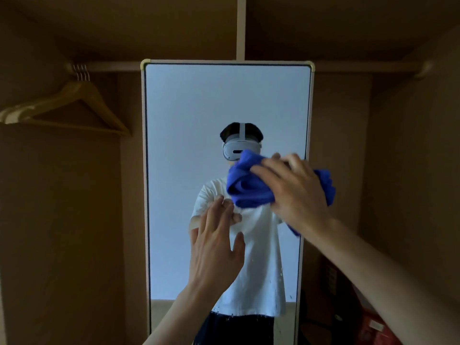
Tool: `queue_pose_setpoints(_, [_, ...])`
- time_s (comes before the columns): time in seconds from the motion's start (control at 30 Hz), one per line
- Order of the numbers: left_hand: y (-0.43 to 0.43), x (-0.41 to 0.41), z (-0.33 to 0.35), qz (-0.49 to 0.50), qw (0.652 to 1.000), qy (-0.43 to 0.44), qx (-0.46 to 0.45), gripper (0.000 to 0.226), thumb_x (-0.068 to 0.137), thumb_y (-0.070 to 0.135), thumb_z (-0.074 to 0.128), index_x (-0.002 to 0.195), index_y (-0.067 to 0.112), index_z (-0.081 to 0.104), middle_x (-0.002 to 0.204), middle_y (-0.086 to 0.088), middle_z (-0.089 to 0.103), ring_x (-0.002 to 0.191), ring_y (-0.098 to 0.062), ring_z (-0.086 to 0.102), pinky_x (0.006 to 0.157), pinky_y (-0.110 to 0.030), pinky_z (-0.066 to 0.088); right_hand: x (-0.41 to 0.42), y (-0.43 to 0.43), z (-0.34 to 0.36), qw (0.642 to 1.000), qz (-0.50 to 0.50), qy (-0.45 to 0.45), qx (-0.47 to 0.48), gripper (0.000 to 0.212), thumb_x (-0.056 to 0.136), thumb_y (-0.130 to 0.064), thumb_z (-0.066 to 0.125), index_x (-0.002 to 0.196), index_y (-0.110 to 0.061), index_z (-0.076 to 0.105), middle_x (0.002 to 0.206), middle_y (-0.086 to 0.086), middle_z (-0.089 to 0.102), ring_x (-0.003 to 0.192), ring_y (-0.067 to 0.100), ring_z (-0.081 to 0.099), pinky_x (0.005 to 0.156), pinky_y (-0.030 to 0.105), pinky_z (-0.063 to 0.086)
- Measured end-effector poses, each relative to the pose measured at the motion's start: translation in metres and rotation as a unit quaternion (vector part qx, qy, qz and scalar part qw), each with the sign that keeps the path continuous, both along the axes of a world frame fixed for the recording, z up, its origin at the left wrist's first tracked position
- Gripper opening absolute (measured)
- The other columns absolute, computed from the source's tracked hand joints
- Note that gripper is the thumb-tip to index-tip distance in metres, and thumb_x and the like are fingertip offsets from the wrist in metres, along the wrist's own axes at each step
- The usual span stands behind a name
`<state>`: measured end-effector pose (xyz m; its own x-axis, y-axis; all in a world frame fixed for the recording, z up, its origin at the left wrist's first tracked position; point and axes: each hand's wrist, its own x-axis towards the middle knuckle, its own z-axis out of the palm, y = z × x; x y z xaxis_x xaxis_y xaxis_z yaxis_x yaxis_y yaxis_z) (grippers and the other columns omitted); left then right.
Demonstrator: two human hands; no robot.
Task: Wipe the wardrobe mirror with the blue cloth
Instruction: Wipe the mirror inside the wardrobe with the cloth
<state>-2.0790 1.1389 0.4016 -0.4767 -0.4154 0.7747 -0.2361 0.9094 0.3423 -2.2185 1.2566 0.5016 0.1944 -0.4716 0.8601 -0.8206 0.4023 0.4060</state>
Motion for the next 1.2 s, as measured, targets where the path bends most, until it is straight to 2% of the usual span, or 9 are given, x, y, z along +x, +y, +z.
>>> queue_pose_setpoints(0.2, [-0.002, -0.002, -0.011, 0.037, 0.999, -0.002, -0.032, 0.068, 0.094, 0.032, 0.061, 0.157, 0.029, 0.034, 0.167, 0.004, 0.02, 0.151, -0.021, 0.023, 0.108, -0.04, 0.038, -0.002, 0.005, -0.051, 0.999, 0.007, -0.016, 0.04, 0.059, 0.069, -0.005, 0.078, 0.125, -0.017, 0.066, 0.125, 0.003, 0.066, 0.099, 0.033, 0.06, 0.079, 0.045, 0.052])
queue_pose_setpoints(0.37, [-0.003, -0.01, -0.025, 0.091, 0.991, -0.071, -0.065, 0.085, 0.094, 0.049, 0.051, 0.16, 0.044, -0.002, 0.169, 0.002, -0.021, 0.157, -0.021, -0.007, 0.111, -0.039, 0.029, -0.004, 0.004, -0.007, 1.0, 0.004, -0.012, 0.02, 0.053, 0.077, -0.006, 0.066, 0.128, -0.018, 0.063, 0.127, 0.001, 0.065, 0.102, 0.032, 0.056, 0.082, 0.048, 0.049])
queue_pose_setpoints(0.47, [-0.001, -0.015, -0.031, 0.107, 0.988, -0.077, -0.079, 0.094, 0.094, 0.051, 0.053, 0.156, 0.048, -0.017, 0.164, 0.0, -0.034, 0.157, -0.022, -0.016, 0.112, -0.041, 0.024, -0.002, 0.001, 0.041, 1.0, -0.007, -0.014, -0.004, 0.051, 0.079, -0.025, 0.046, 0.128, -0.019, 0.062, 0.124, -0.002, 0.066, 0.101, 0.031, 0.054, 0.084, 0.048, 0.047])
queue_pose_setpoints(0.63, [-0.003, -0.018, -0.038, 0.138, 0.983, -0.066, -0.096, 0.101, 0.089, 0.057, 0.064, 0.16, 0.044, -0.007, 0.169, -0.003, -0.02, 0.158, -0.023, -0.008, 0.12, -0.052, 0.017, -0.001, -0.006, 0.057, 0.999, 0.004, -0.02, -0.038, 0.061, 0.074, -0.035, 0.036, 0.125, -0.019, 0.065, 0.122, -0.003, 0.068, 0.099, 0.033, 0.056, 0.081, 0.048, 0.048])
queue_pose_setpoints(0.73, [-0.006, -0.021, -0.043, 0.145, 0.983, -0.059, -0.099, 0.101, 0.087, 0.062, 0.064, 0.161, 0.04, 0.0, 0.171, -0.004, -0.012, 0.158, -0.025, -0.004, 0.121, -0.057, 0.015, -0.004, -0.005, 0.013, 0.999, 0.018, -0.021, -0.038, 0.052, 0.082, -0.023, 0.04, 0.128, -0.018, 0.063, 0.127, 0.001, 0.065, 0.102, 0.032, 0.053, 0.084, 0.048, 0.05])
queue_pose_setpoints(0.83, [-0.007, -0.027, -0.046, 0.155, 0.981, -0.066, -0.095, 0.097, 0.088, 0.06, 0.066, 0.163, 0.029, 0.011, 0.171, -0.006, -0.007, 0.158, -0.027, -0.003, 0.122, -0.058, 0.017, -0.007, -0.002, -0.043, 0.999, 0.02, -0.024, -0.021, 0.047, 0.082, -0.018, 0.057, 0.129, -0.017, 0.063, 0.13, 0.005, 0.064, 0.1, 0.032, 0.055, 0.084, 0.045, 0.051])
queue_pose_setpoints(0.97, [-0.009, -0.033, -0.049, 0.171, 0.978, -0.03, -0.112, 0.094, 0.085, 0.055, 0.068, 0.159, 0.013, 0.028, 0.168, -0.014, 0.019, 0.154, -0.034, 0.023, 0.113, -0.06, 0.035, -0.006, -0.001, -0.091, 0.997, 0.01, -0.075, 0.006, 0.064, 0.073, -0.017, 0.085, 0.133, -0.02, 0.063, 0.133, 0.004, 0.063, 0.102, 0.029, 0.058, 0.086, 0.04, 0.054])
queue_pose_setpoints(1.07, [-0.013, -0.034, -0.051, 0.174, 0.976, -0.029, -0.129, 0.1, 0.081, 0.057, 0.074, 0.159, 0.014, 0.029, 0.169, -0.015, 0.017, 0.155, -0.034, 0.02, 0.114, -0.061, 0.035, -0.008, 0.003, -0.081, 0.997, 0.015, -0.079, 0.002, 0.063, 0.074, -0.013, 0.083, 0.132, -0.019, 0.062, 0.133, 0.003, 0.063, 0.101, 0.029, 0.057, 0.084, 0.04, 0.055])
queue_pose_setpoints(1.2, [-0.014, -0.035, -0.055, 0.172, 0.977, -0.018, -0.123, 0.103, 0.077, 0.06, 0.075, 0.161, 0.025, 0.026, 0.171, -0.01, 0.01, 0.157, -0.03, 0.013, 0.118, -0.058, 0.027, -0.01, 0.009, -0.035, 0.998, 0.023, -0.058, -0.021, 0.054, 0.077, -0.007, 0.068, 0.131, -0.017, 0.063, 0.133, 0.003, 0.063, 0.101, 0.03, 0.056, 0.085, 0.042, 0.052])
